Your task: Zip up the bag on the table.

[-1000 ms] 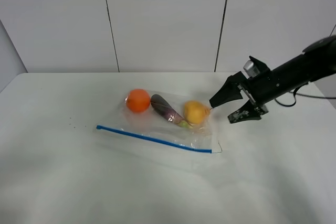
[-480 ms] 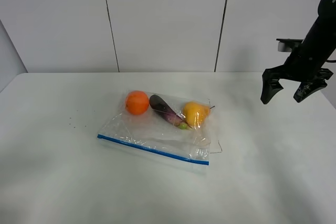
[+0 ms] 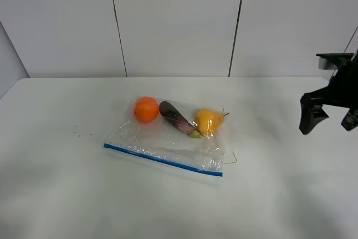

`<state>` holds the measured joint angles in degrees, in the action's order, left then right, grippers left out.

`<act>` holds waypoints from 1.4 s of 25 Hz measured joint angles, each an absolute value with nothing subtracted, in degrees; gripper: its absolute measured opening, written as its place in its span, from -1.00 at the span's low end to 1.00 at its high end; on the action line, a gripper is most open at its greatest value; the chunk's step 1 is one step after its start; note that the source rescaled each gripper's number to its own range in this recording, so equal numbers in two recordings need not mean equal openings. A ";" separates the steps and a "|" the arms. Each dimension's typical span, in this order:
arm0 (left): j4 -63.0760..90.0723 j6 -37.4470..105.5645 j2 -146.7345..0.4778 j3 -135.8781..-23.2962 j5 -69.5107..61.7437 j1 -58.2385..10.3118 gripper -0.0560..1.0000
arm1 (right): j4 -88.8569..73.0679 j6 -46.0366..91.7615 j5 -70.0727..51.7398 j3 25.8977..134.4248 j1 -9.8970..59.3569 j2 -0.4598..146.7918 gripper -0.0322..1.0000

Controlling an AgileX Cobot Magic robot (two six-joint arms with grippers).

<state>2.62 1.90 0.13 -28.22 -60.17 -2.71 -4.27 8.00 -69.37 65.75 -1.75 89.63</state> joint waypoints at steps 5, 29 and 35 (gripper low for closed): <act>2.62 1.90 0.13 -28.22 -60.17 -2.71 0.94 | -3.68 6.24 -69.21 49.05 -1.75 74.93 1.00; 2.62 1.90 0.13 -28.22 -60.17 -2.71 0.94 | -3.14 3.12 -59.07 28.30 -1.48 0.15 1.00; 2.62 1.90 0.13 -28.22 -60.17 -2.71 0.94 | -2.94 2.46 -59.07 28.30 -1.07 -0.22 1.00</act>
